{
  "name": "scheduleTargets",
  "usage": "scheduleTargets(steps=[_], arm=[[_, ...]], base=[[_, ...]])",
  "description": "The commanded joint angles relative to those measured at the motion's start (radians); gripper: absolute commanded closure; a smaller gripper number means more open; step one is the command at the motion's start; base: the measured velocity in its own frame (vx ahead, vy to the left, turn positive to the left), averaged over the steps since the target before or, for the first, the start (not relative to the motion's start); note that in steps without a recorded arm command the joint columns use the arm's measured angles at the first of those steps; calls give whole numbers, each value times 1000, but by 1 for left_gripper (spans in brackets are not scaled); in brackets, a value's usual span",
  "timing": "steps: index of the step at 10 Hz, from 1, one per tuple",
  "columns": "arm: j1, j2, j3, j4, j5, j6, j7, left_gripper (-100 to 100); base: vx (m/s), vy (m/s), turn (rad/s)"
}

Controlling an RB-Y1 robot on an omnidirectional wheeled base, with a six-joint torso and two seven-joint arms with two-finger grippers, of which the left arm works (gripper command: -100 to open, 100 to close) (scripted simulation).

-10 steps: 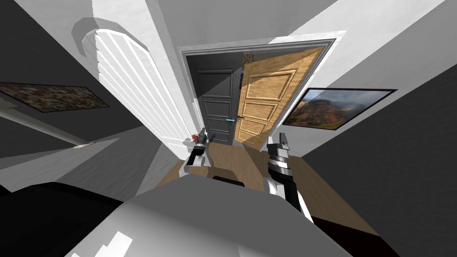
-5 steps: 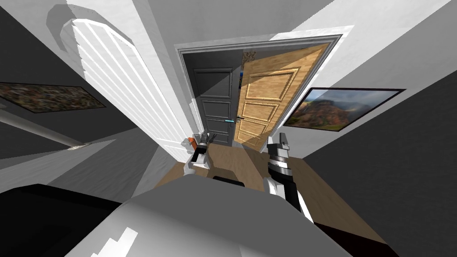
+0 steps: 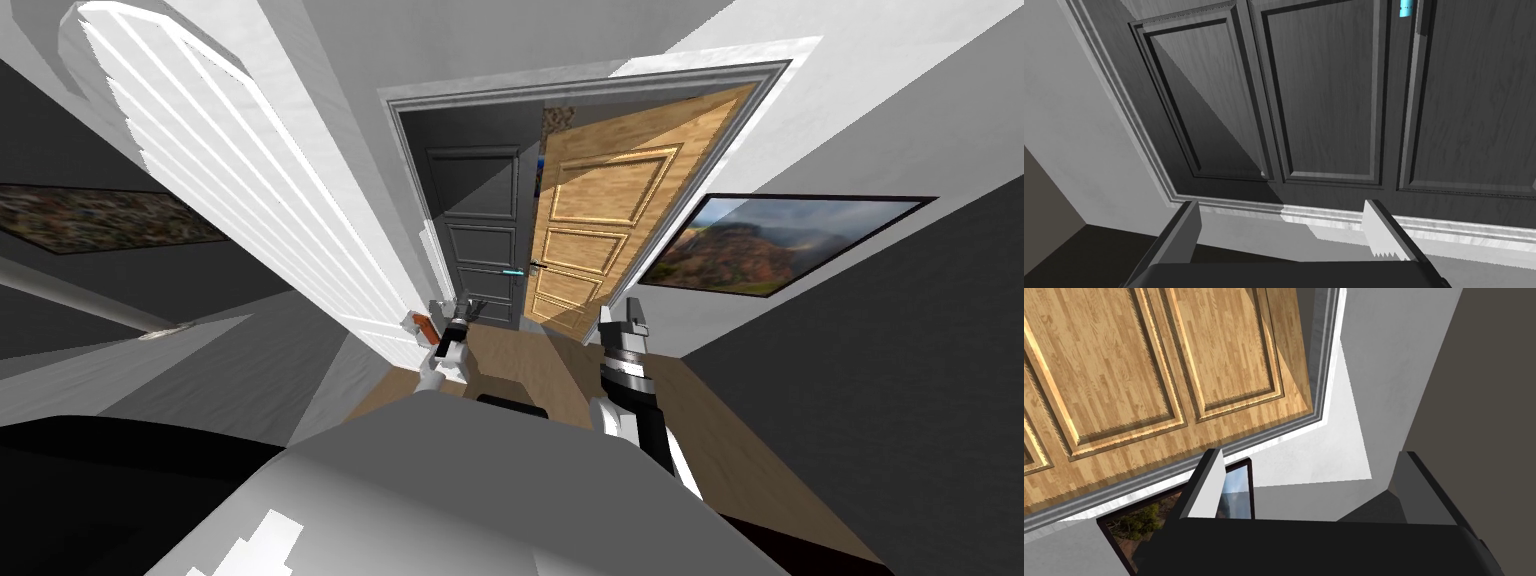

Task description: Push the door open

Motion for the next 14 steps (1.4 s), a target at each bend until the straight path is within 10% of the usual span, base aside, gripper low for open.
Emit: scheduleTargets(steps=[1,14], arm=[[-26,-1,4,43,0,-1,-1,-100],[-249,-21,33,398,4,-21,-8,-100]], base=[[49,-11,-2],[82,-6,-4]])
